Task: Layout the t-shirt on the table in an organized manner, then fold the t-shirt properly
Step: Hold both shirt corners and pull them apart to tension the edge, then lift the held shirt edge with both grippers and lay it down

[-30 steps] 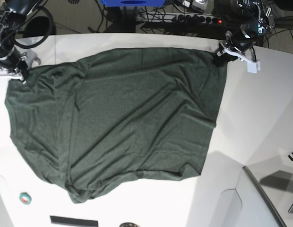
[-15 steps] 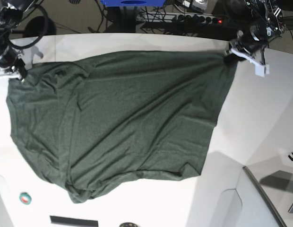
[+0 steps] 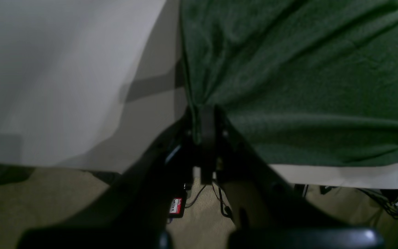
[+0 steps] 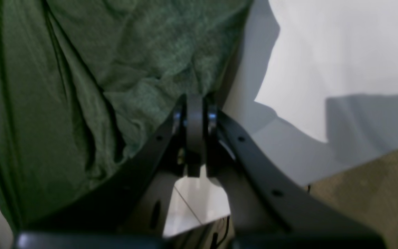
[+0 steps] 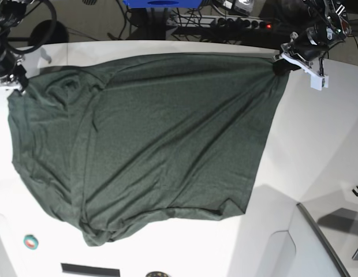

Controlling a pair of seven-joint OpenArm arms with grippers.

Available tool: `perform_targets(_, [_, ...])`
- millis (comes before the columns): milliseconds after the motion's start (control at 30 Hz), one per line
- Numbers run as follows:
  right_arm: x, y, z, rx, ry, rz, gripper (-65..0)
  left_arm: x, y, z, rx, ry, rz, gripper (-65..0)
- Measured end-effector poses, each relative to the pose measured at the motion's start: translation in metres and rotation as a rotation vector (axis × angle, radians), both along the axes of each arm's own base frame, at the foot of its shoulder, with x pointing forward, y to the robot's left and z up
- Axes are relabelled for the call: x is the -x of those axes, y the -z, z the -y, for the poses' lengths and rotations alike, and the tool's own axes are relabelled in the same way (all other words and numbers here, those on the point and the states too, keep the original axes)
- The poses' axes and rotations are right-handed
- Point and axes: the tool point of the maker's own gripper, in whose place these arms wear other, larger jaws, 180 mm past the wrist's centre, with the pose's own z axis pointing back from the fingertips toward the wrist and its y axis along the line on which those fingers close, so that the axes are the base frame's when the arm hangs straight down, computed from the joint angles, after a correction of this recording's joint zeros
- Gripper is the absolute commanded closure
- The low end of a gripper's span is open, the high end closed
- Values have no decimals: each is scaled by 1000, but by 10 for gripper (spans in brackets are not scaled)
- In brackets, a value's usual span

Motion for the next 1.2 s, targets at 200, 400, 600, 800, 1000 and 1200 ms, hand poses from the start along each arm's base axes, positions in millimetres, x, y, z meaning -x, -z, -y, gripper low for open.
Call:
perform_targets(200, [11,1,1,9,-5,-25,-2,4,-13,-1,-39,30,16,0])
perform_targets(400, [11,-5,6,26,18,-20,-2,0,-15,-1,-41,5,16,0])
perform_targets(600, [13,-4,6,25,28,-31,-2,0,-15,-2,-40,-2,12,0])
perform_targets(800, [8,-2,-1,-42,64,-75,-2,-8,-13,12,-23,34,16,0])
perform_targets(1000, [-1,-6,5,-57,124,-73,-2,-28,-17,28,4,80,34,0])
perform_targets(1200, [-9,-12,9,-80,135,-86,-2,-50,-24,32,12,117,22,0])
